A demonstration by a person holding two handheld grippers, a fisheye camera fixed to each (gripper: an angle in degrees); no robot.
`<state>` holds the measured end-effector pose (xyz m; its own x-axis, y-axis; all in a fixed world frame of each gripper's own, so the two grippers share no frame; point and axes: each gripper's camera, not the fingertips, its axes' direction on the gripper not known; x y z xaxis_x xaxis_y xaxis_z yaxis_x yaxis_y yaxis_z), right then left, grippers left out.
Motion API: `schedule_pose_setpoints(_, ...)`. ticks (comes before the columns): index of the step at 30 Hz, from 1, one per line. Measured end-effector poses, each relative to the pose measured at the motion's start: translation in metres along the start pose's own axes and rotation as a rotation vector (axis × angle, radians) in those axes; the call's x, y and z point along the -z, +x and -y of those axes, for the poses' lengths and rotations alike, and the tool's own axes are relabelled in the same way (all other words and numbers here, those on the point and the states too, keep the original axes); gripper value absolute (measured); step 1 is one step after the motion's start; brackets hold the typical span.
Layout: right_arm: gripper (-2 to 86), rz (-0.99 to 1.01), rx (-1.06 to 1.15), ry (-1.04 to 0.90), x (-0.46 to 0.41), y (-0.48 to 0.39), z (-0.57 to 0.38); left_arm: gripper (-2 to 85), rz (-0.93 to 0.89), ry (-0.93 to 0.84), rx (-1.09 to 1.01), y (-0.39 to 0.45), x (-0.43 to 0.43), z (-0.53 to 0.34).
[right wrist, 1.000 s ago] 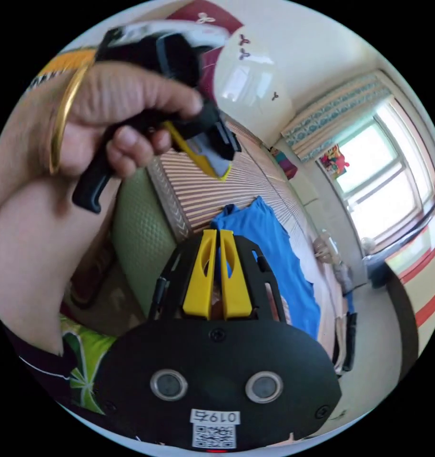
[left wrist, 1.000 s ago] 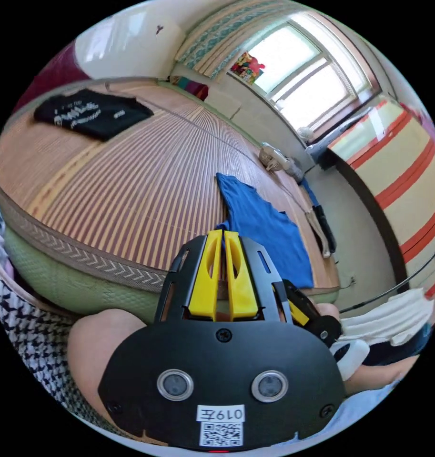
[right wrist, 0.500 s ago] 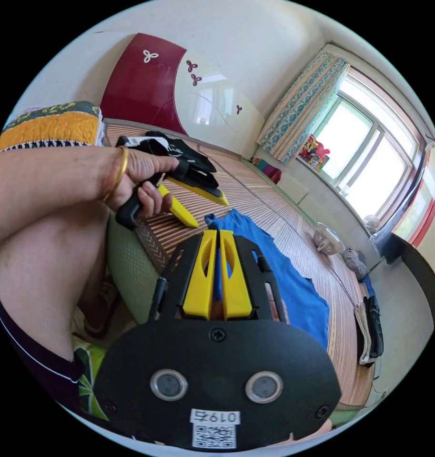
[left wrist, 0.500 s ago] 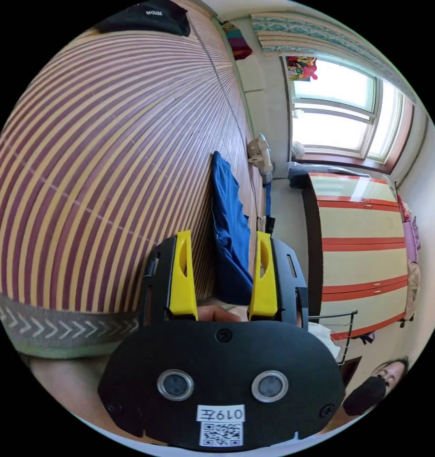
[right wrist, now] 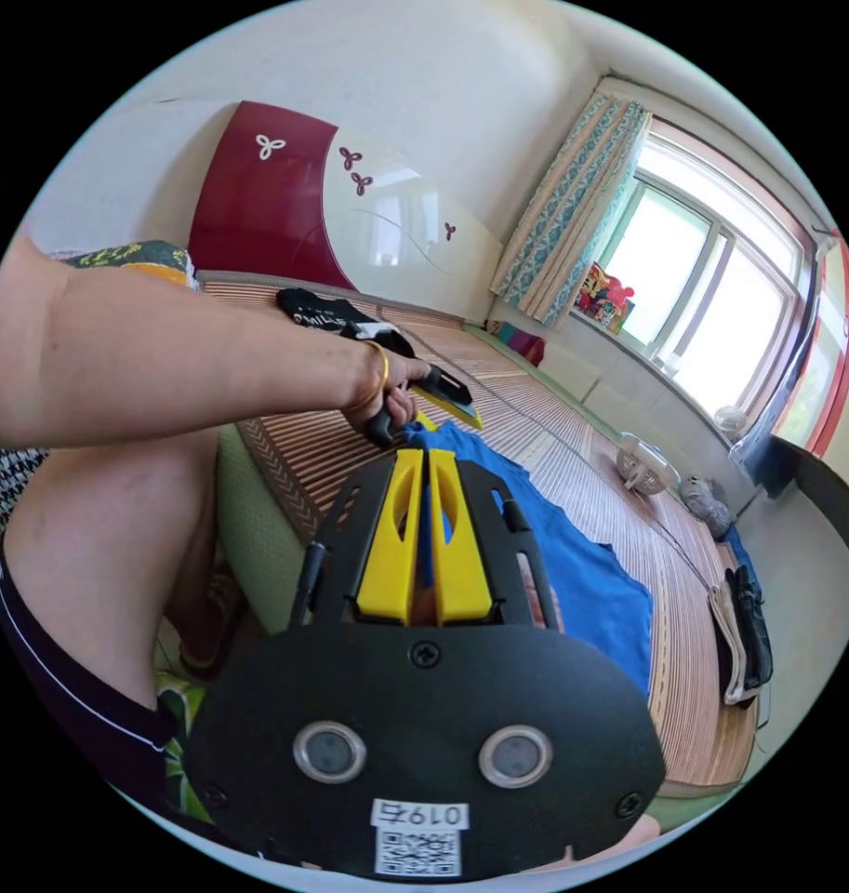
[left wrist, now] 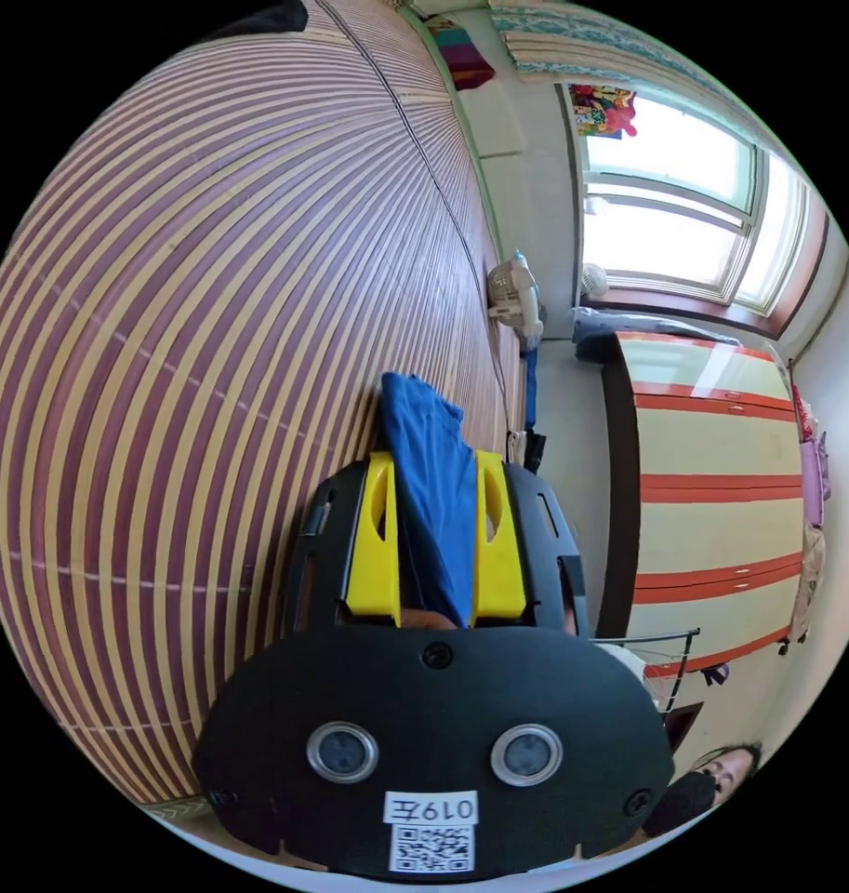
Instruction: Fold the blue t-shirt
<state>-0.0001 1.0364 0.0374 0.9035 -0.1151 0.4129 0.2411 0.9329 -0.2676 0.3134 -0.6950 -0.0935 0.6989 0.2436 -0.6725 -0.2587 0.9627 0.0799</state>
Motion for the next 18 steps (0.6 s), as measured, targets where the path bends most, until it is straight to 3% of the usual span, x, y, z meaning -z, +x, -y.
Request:
schedule_pose_setpoints(7,-0.9,0.034,-0.011,-0.01,0.015,-0.004,0.004,5.0,0.18,-0.054,-0.054,0.061,-0.026,0.041)
schedule_pose_setpoints(18,-0.9,0.078,-0.082,-0.038,0.039,-0.023,0.03,2.8,0.197,-0.103,-0.158,0.13,-0.053,0.064)
